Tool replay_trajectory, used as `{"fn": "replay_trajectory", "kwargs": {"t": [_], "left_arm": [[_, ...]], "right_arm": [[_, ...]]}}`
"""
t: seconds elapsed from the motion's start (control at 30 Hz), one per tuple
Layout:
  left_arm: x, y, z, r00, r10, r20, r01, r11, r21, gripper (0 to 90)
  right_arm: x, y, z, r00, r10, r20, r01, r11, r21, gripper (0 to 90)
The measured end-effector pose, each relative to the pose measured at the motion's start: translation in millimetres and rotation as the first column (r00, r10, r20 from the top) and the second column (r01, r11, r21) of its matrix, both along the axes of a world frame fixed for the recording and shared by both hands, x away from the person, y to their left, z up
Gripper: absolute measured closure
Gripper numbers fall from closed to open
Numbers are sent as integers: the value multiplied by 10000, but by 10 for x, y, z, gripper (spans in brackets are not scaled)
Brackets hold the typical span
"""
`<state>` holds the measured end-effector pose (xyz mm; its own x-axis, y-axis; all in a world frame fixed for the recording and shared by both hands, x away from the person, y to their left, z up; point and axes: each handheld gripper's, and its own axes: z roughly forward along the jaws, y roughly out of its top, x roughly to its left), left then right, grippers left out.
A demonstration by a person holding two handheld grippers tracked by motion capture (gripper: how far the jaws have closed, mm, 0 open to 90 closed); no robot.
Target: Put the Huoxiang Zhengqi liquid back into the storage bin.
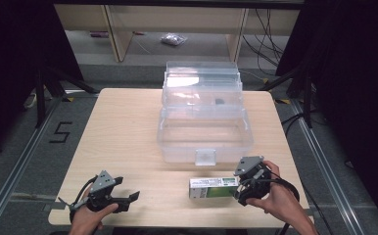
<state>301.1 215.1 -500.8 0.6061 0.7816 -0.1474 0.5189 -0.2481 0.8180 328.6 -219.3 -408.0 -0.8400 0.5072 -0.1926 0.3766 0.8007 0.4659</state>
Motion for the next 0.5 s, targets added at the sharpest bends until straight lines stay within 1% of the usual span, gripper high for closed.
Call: {"fn": "replay_trajectory", "kwargs": {"t": [0.03,0.1,0.17,0.23,0.3,0.33,0.37,0.43,0.47,0.5], "left_arm": [[0,0,-1,10000,-5,-2,5,10000,-4,152],[0,0,-1,10000,-4,-4,4,10000,1,152],[2,2,-1,10000,-23,2,23,10000,1,152],[2,3,0,10000,-30,4,30,10000,18,152],[2,3,0,10000,-35,5,35,10000,10,152],[2,3,0,10000,-35,7,35,10000,9,152],[2,3,0,10000,-32,3,32,10000,5,152],[2,3,0,10000,-36,5,36,10000,8,152],[2,4,1,10000,-39,7,39,10000,6,152],[5,4,-3,10000,-72,29,72,10000,-43,152]], "right_arm": [[9,21,2,9998,195,44,-194,9998,-58,169],[3,44,10,10000,87,-22,-87,9999,-73,169],[28,110,7,9987,519,-17,-519,9986,-93,170],[30,132,13,9983,575,-41,-575,9983,-107,170],[38,206,17,9967,802,-84,-803,9966,-160,170],[32,225,18,9974,697,-185,-700,9975,-139,170],[43,248,15,9960,881,-151,-883,9960,-161,170],[48,271,10,9953,968,-69,-969,9952,-163,170],[60,313,6,9942,1064,-178,-1067,9941,-202,170],[67,333,-2,9938,1096,-168,-1099,9938,-178,170]]}}
